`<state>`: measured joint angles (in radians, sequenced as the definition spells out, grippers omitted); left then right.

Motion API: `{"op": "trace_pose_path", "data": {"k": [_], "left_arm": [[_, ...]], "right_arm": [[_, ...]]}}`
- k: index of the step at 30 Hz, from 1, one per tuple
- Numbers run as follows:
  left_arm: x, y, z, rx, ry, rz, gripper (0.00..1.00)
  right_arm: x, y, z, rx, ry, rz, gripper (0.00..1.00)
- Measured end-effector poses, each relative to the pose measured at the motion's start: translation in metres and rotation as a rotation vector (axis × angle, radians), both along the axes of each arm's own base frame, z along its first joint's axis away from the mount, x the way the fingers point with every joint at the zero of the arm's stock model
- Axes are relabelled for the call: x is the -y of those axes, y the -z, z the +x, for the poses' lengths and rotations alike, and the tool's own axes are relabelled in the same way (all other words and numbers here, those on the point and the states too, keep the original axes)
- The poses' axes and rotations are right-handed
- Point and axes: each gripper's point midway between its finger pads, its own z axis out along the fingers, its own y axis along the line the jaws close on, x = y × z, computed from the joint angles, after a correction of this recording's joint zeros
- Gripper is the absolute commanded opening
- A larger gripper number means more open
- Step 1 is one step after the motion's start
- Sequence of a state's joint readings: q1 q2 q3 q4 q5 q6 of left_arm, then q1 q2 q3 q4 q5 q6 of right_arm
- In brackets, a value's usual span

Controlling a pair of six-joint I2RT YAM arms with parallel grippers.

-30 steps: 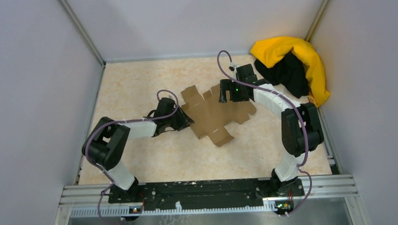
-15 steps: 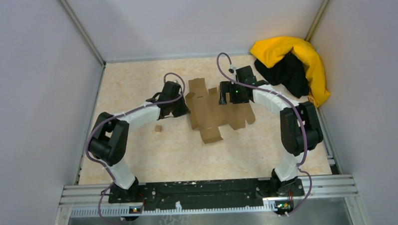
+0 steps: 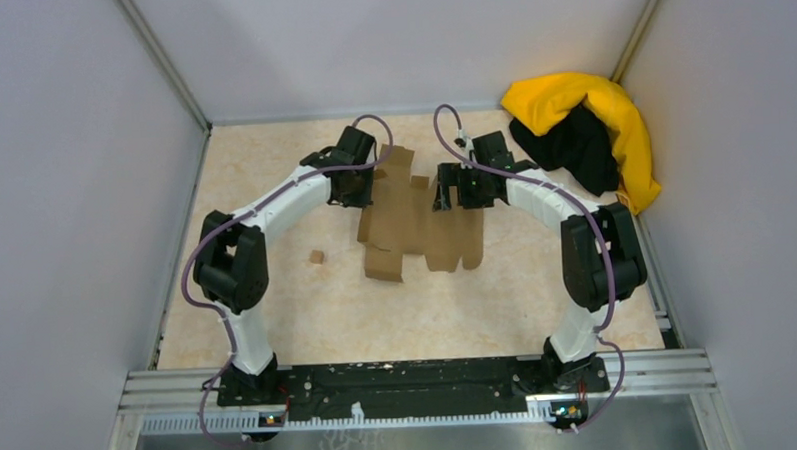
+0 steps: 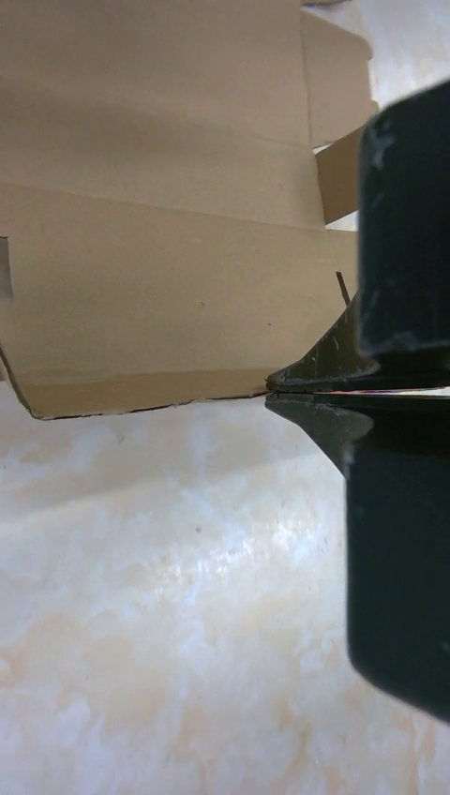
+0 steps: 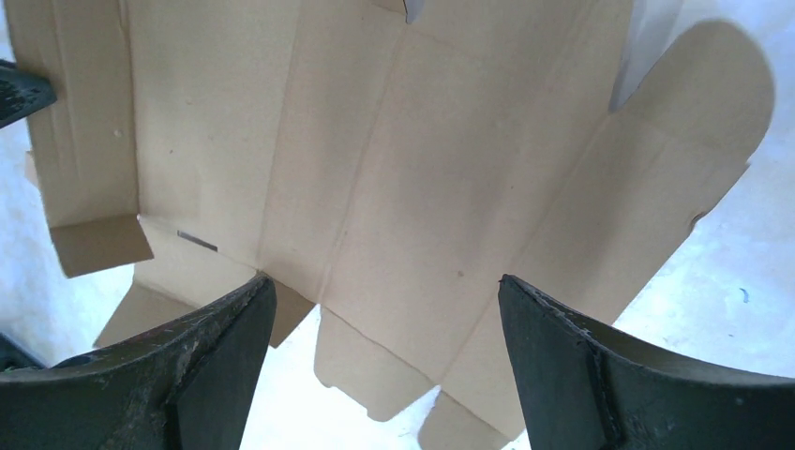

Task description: Fold the paper box

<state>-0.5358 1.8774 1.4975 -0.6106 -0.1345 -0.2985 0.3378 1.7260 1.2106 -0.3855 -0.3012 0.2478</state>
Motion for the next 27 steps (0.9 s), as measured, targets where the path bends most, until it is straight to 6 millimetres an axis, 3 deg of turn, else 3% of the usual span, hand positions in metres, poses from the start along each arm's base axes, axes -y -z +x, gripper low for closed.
{"op": "trace_pose_path", "data": {"k": [5,13,19,27], "left_arm": [[-0.009,-0.003,0.004,0.002,0.059,0.142,0.0],[-0.006,-0.035,0.017,0.11,0.135,0.327,0.0],[0.005,-0.05,0.014,0.2,0.2,0.495,0.0],[0.021,-0.044,0.011,0.259,0.29,0.715,0.0]], "right_arm": [[-0.007,-0.008,0.0,-0.017,-0.012,0.089,0.79],[-0.007,-0.02,0.007,-0.028,-0.004,0.211,0.63],[-0.014,-0.007,0.001,-0.079,-0.018,0.249,0.57],[-0.019,0.016,-0.004,-0.156,-0.012,0.283,0.57]]}}
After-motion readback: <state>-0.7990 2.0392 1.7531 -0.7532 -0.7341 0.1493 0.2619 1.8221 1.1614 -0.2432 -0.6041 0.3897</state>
